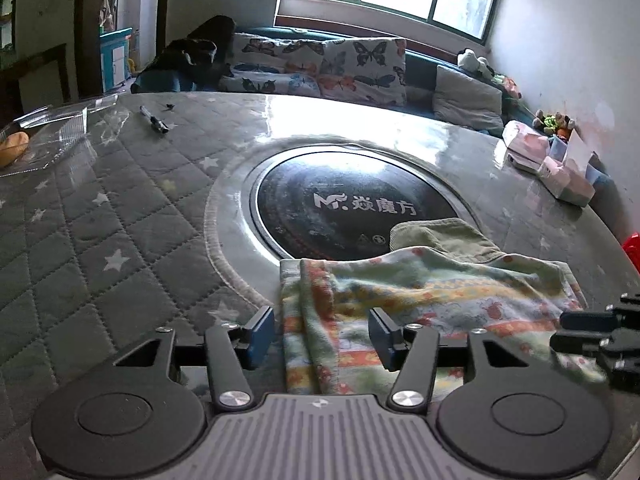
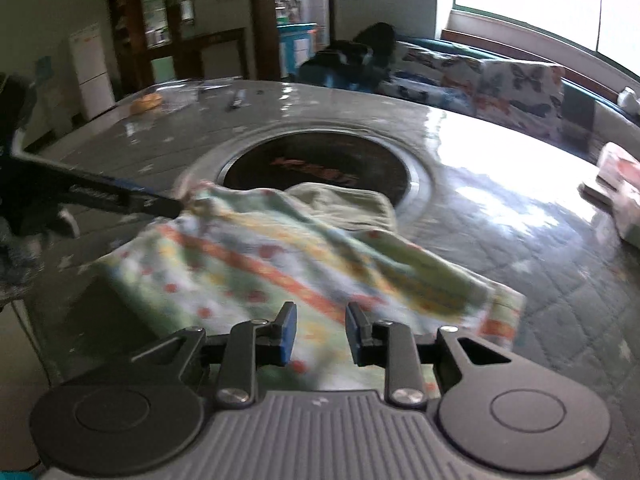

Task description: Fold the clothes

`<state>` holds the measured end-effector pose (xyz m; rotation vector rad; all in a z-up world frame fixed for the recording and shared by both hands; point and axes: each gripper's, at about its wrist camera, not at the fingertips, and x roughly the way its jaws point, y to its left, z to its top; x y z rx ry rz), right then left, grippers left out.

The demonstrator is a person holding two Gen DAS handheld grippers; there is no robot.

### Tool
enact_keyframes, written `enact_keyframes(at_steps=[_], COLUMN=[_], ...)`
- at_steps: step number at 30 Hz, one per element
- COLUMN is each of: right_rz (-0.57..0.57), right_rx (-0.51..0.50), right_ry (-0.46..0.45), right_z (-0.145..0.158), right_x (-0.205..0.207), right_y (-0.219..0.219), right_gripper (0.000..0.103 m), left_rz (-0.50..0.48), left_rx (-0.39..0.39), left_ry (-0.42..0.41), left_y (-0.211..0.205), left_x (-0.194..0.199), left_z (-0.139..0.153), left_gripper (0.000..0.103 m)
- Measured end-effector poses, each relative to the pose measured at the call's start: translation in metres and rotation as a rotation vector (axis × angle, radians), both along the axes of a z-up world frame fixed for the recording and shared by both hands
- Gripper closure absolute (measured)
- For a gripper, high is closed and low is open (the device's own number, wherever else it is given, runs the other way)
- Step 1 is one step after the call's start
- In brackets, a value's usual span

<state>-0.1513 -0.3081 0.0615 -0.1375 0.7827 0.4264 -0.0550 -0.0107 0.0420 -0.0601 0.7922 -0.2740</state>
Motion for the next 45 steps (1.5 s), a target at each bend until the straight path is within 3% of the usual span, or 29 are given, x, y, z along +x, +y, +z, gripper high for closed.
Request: enact_keyframes(at_steps=[3,5,10,17,21,35,45], right_rz=[0.051,0.098,0.213,0.346,0.401,0.469,0.414], right_rx=[-0.011,-0.033,-0.080,-0.128,-0.155,-0.232,-0.195], right_ry=[-0.005,-0.020,-0.054,-0.080,-0.096,-0.108,-0.102], right_z=[0.002,0.003,0.007,0.008,0.004,-0.019,-0.019], right_x=[-0.005,-0.011,-0.024,-0.033,-0.037,-0.036,-0.030], right_y=[0.017,0.031,0.064,0.110,0.131,0.178,0.173], right_gripper=[0.075,0.067,0.067,0.067,0.067,0.067,0.088], left_rz=[0.015,0.024,0.048,0.082,0.106,0.154,0.166], left_rx=[0.001,0.004,-0.007,-0.012,-0.020,-0.028,-0.070], left_ry=[-0.021,-0.043,-0.071,-0.070,-0.024,0.045,0.067], left_y=[0.004,0.008,0.015,0.021,0.026,0.038,0.039], left_x=[-0.003,-0.006,-0.009,-0.010,-0.008,-0.008,-0.007], left_z=[0.003,0.006,0.012,0.015,0.012,0.002,0.001], left_gripper=[0.027,0.016,0.000,0.000,0.000,0.000,0.000])
